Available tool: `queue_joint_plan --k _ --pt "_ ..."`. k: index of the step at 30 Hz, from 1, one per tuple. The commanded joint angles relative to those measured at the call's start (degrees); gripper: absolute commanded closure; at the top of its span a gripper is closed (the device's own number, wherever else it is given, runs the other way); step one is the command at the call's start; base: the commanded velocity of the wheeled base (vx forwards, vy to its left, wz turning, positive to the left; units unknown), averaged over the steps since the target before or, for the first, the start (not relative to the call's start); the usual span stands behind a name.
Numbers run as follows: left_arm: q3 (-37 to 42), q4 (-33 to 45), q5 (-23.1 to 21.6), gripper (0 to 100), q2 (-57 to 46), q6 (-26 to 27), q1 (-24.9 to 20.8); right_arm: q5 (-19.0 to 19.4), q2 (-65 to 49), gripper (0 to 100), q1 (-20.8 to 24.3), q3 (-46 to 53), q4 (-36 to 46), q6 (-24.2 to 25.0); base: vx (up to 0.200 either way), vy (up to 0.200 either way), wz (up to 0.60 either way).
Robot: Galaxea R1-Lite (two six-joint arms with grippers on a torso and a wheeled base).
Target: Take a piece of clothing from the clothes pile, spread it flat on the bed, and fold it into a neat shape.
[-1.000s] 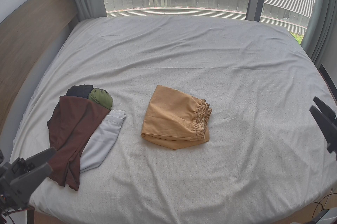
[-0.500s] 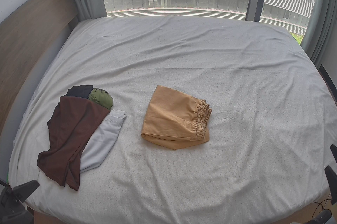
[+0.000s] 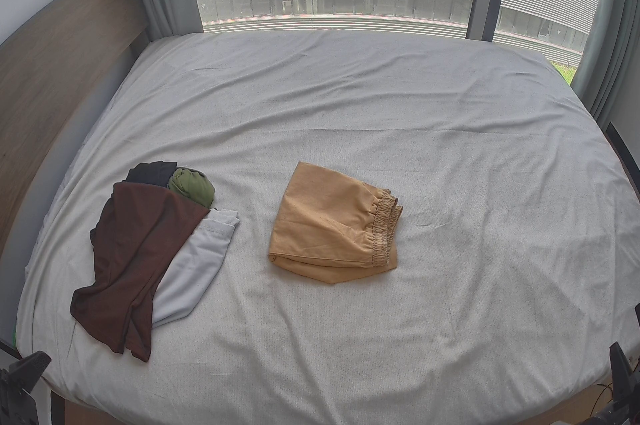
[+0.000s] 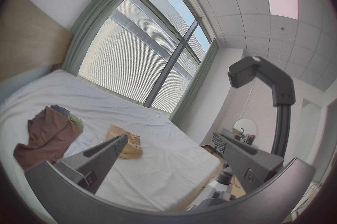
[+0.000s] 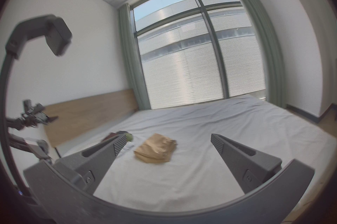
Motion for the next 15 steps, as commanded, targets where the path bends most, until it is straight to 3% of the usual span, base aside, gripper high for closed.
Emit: queue_joint_plan --k 1,2,3,7,9,10,15 --pt "2.5 1.6 3.1 0 -0.7 6.2 2.5 -11.2 -1.9 0 0.0 1.0 8.2 -4.4 0.000 0.000 0.00" --pt "3.5 1.7 5.5 0 -0.7 7.7 2.8 -16.8 -1.9 0 0.0 0.7 9.5 -4.2 0.000 0.000 0.00" --pt "3.9 1.6 7.2 0 -0.7 8.1 2.9 -18.4 -1.9 0 0.0 0.7 9.4 -4.3 0.000 0.000 0.00" --pt "6.0 1.4 12.1 0 -0.7 9.7 5.0 -20.1 -1.9 0 0.0 0.7 9.3 -4.3 0.000 0.000 0.00" --pt "6.0 1.4 12.1 0 -0.7 9.7 5.0 -20.1 -1.9 0 0.0 0.7 9.3 -4.3 0.000 0.000 0.00" --pt "7.3 3.4 14.8 0 -0.8 13.5 5.6 -21.4 -1.9 0 0.0 0.6 9.7 -4.3 0.000 0.000 0.00" --pt "7.3 6.7 20.3 0 -0.9 15.2 7.2 -20.5 -1.9 0 -0.1 0.9 8.7 -5.3 0.000 0.000 0.00"
